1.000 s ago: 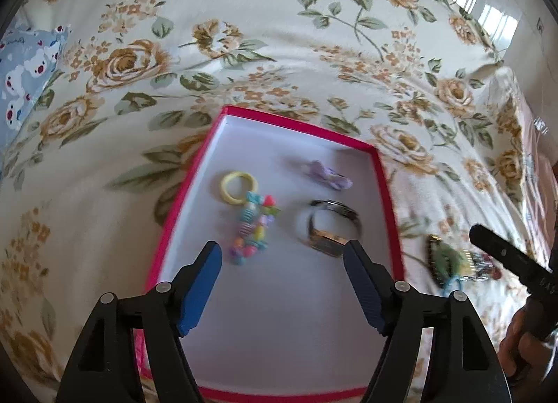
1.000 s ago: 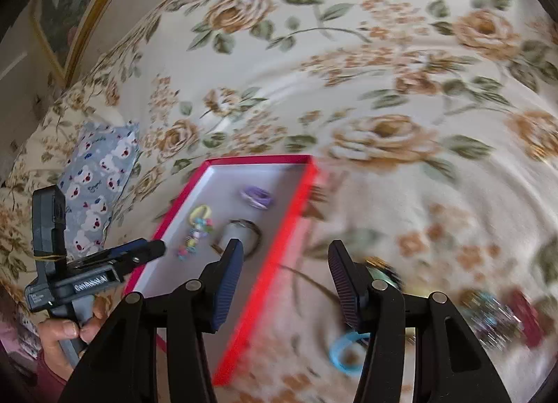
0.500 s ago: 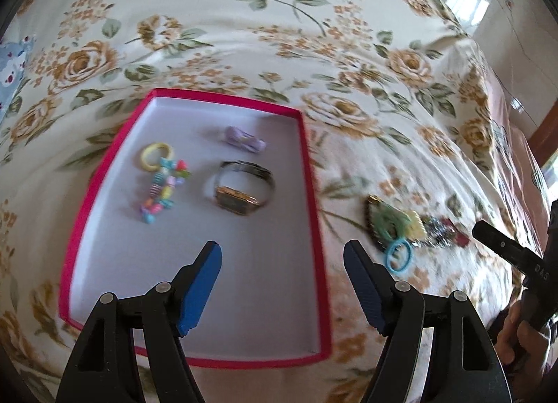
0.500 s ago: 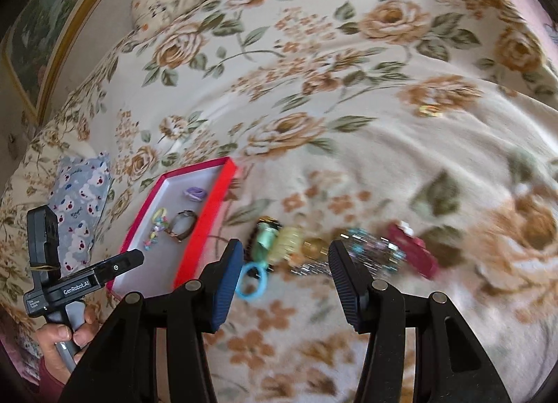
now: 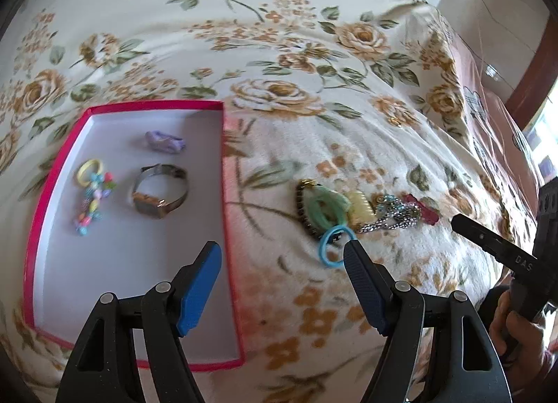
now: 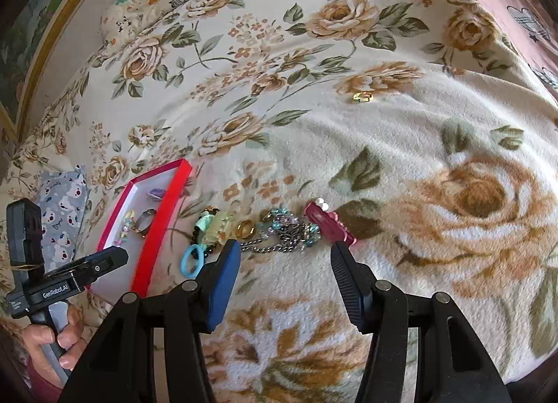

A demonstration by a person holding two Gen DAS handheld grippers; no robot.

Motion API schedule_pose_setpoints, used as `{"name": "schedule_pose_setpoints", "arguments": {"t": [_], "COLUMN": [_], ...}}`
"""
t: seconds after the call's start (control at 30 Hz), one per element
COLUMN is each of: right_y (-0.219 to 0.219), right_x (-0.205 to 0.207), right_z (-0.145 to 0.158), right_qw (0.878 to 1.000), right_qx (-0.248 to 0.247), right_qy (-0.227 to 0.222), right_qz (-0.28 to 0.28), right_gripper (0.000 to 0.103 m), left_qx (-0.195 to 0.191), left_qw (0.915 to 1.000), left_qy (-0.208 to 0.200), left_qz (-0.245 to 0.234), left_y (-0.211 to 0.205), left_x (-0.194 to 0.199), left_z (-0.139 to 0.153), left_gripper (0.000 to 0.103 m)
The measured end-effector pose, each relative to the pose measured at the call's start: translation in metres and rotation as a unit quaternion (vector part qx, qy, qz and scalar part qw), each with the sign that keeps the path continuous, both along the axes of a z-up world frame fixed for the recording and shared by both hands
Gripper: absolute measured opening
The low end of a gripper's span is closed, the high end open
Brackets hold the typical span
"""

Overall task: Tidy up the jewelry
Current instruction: 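Grasp the pink hair clip with the right tool while the left tool grasps the green hair clip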

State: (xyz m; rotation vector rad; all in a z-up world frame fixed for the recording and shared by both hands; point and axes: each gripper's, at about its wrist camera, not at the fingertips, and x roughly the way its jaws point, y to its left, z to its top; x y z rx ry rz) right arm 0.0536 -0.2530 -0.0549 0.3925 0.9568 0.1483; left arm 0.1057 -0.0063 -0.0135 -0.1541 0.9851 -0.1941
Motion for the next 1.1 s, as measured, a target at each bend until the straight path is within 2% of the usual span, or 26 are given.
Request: {"name": "schedule_pose_setpoints", "arguments": {"t": [0.23, 0.37, 0.53, 0.63, 0.83, 0.9, 0.97, 1.03, 1.1], "right_y": [-0.001, -0.004, -0.008, -0.01, -0.012, -0.01, -0.008, -0.009, -0.009], "right_x": [0.006, 0.014, 0.022, 0.028, 0.04, 0.042, 0.043, 0.042, 0.042], "right_z": [-0.001, -0.009, -0.018, -0.024, -0.041, -0.043, -0.044, -0.044, -0.043], "right_qw": [0.999, 0.998, 0.997, 0.996, 0.995, 0.994, 0.994, 0.994, 0.995], "right_qx": [-0.037, -0.054, -0.067, -0.068, -0.07, -0.072, -0.077, -0.076, -0.074], "right_qy": [0.002, 0.02, 0.037, 0.047, 0.073, 0.075, 0.074, 0.072, 0.07], "right_qz": [0.006, 0.012, 0.017, 0.017, 0.021, 0.023, 0.024, 0.023, 0.021], "right_gripper": [0.056, 0.055, 0.054, 0.041, 0.037, 0.035, 0.023, 0.022, 0.02], "left_qx": [0.005, 0.0, 0.004, 0.013, 0.039, 0.05, 0.055, 0.054, 0.051], "left_qw": [0.9994, 0.998, 0.9958, 0.9944, 0.9924, 0.9919, 0.9914, 0.991, 0.9907], "left_qy": [-0.005, -0.006, -0.006, 0.006, 0.03, 0.029, 0.026, 0.023, 0.022], "left_qz": [-0.033, -0.063, -0.091, -0.104, -0.113, -0.113, -0.116, -0.121, -0.124], "left_y": [-0.029, -0.048, -0.069, -0.082, -0.104, -0.107, -0.11, -0.112, -0.111], "left_x": [0.017, 0.033, 0.058, 0.076, 0.1, 0.104, 0.106, 0.107, 0.107], "left_z": [-0.004, -0.009, -0.02, -0.032, -0.059, -0.065, -0.066, -0.065, -0.064], "left_gripper": [0.071, 0.071, 0.065, 0.061, 0.052, 0.046, 0.037, 0.03, 0.028]}}
